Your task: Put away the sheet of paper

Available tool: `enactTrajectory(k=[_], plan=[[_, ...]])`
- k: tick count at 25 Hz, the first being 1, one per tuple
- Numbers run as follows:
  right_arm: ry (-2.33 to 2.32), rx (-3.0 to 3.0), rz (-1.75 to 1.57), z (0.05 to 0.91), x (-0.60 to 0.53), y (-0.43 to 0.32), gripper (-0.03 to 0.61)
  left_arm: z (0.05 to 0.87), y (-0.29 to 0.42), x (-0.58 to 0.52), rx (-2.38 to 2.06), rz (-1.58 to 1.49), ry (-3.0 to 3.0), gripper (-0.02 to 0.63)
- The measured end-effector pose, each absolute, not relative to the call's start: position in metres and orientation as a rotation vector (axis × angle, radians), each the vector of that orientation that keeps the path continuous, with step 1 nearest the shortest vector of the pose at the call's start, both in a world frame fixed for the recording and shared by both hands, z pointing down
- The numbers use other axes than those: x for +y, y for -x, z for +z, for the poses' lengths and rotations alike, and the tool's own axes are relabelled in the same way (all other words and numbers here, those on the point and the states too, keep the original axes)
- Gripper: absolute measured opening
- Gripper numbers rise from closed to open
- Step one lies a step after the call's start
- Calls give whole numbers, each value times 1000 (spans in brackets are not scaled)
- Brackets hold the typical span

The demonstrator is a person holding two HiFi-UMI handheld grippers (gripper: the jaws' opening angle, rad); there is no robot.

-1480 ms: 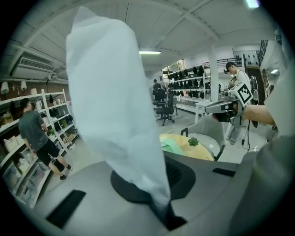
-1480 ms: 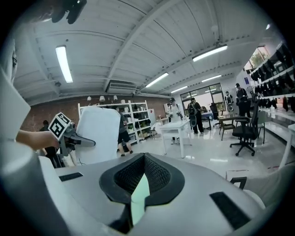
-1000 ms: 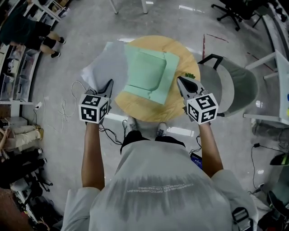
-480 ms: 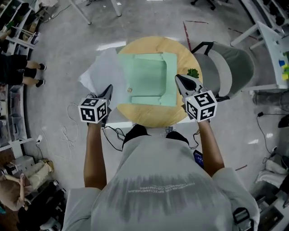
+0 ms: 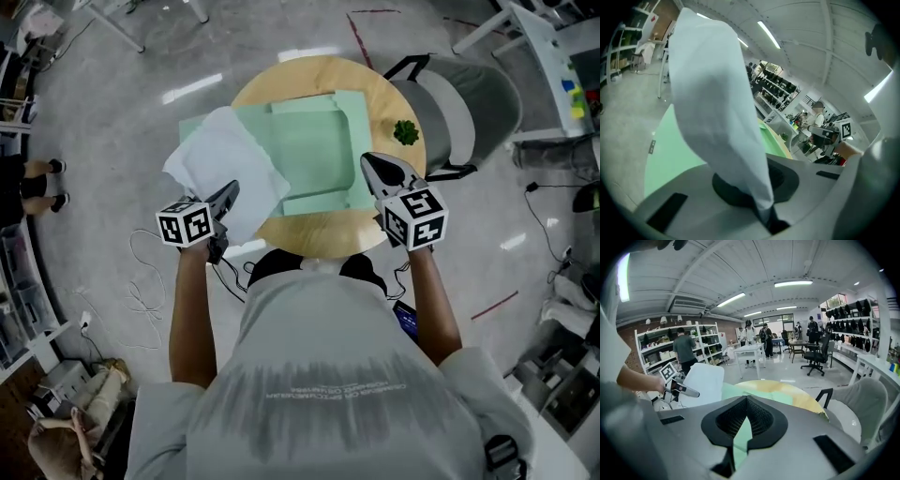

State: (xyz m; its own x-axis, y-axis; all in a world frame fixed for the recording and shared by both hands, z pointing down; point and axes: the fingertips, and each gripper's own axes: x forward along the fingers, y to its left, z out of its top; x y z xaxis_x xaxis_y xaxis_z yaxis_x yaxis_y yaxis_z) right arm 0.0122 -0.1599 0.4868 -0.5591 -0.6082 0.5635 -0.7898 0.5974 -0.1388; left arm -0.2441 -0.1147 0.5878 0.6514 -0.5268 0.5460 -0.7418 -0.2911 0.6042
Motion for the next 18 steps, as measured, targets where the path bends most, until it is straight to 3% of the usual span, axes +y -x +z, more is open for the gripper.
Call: enactTrajectory(k=[18], plan=[[-1191,-2153,629,528,-144,8,28,671,225,-129,-534,232,-1835,27]])
